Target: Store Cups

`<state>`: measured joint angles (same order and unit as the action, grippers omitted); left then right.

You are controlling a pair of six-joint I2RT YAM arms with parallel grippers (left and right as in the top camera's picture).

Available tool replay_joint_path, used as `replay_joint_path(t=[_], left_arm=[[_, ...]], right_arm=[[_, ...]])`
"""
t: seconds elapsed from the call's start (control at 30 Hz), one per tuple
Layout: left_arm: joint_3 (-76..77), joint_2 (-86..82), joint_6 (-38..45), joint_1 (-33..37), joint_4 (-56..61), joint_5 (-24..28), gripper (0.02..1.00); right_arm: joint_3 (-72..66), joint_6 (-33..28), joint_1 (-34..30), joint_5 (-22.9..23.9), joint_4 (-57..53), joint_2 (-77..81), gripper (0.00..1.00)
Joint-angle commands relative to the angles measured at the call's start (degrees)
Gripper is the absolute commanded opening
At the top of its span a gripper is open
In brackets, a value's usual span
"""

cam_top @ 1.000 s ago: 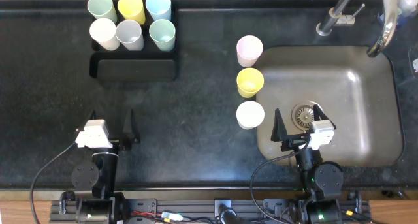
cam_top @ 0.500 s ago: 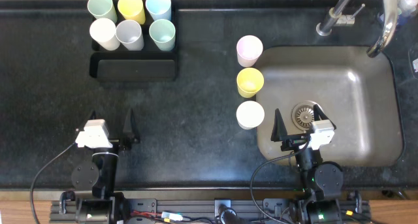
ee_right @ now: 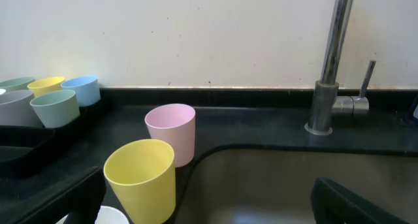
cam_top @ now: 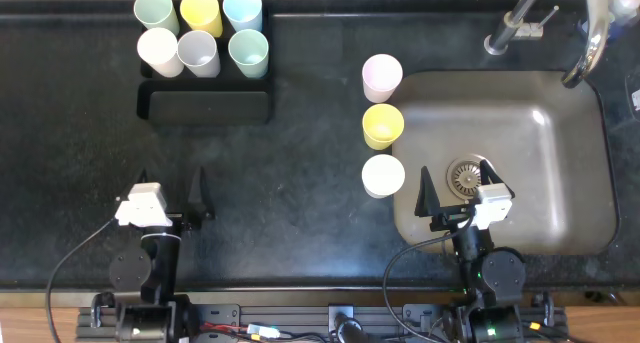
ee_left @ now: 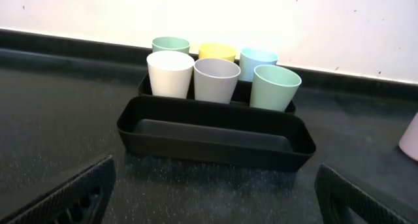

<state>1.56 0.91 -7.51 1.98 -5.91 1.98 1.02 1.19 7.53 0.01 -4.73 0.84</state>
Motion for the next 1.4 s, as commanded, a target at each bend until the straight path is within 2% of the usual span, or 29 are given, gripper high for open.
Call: replay_joint_path(t=[0.03, 0.37, 0.53, 0.83, 0.93, 1.17, 1.4], left_arm=[[10.8, 3.0, -0.9, 0.2, -2.6, 1.0, 1.000], [54.4, 33.8, -2.0, -5.9, -26.8, 1.0, 1.000], [73.9, 51.3, -3.0, -14.6, -36.6, 0.5, 1.000], [102.7, 81.0, -23.1, -34.0, -59.0, -14.3, 1.000], [111.6, 90.6, -26.9, -39.1, -64.7, -17.1, 1.000], [131.7, 110.7, -32.7, -43.4, -74.7, -16.9, 1.000], [144.9, 126.4, -33.1, -43.6, -79.0, -14.5, 1.000]], right_arm=[[-0.7, -0.3, -0.4, 0.0, 0.3, -0.6, 0.998], [-0.7, -0.3, -0.4, 0.0, 0.3, -0.6, 0.996], [-0.7, -0.3, -0.4, 0.0, 0.3, -0.6, 0.998], [-0.7, -0.3, -0.4, 0.0, 0.3, -0.6, 0.998], [-0.7, -0.3, -0.4, 0.0, 0.3, -0.6, 0.996], [-0.7, -0.3, -0.4, 0.0, 0.3, -0.6, 0.998], [-0.7, -0.3, -0.4, 0.0, 0.3, -0.6, 0.993]])
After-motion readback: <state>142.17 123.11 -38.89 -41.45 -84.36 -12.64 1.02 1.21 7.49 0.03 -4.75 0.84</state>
